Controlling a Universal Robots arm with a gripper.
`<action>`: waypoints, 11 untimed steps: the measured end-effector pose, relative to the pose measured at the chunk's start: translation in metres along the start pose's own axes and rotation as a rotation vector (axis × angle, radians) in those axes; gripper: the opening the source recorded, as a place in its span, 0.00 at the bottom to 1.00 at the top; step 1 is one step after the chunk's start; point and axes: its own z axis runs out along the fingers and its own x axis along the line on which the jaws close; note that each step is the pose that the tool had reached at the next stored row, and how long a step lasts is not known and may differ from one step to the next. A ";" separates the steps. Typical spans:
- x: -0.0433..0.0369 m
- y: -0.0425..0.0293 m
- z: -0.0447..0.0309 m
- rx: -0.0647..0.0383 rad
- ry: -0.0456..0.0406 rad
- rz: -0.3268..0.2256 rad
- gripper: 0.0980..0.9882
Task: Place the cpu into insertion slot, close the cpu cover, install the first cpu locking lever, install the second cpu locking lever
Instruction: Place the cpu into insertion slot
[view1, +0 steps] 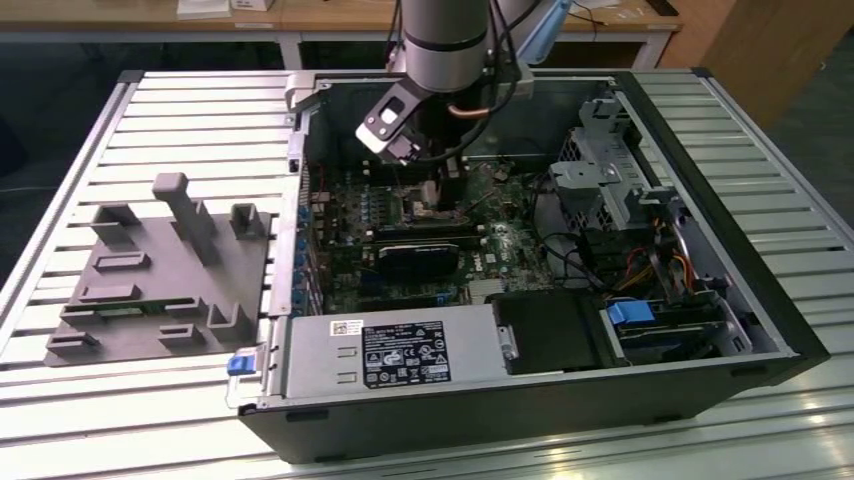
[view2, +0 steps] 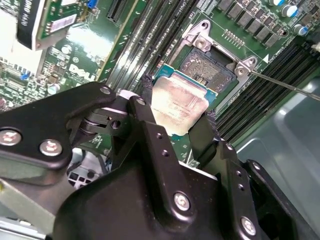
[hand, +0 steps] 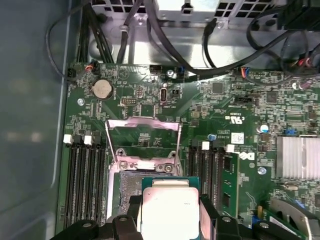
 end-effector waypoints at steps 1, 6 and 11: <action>0.0010 -0.0002 0.0010 0.000 -0.0003 -0.002 0.49; 0.0080 -0.0020 0.0058 0.000 -0.0039 -0.007 0.49; 0.0098 -0.0049 0.0117 0.000 -0.0080 -0.008 0.49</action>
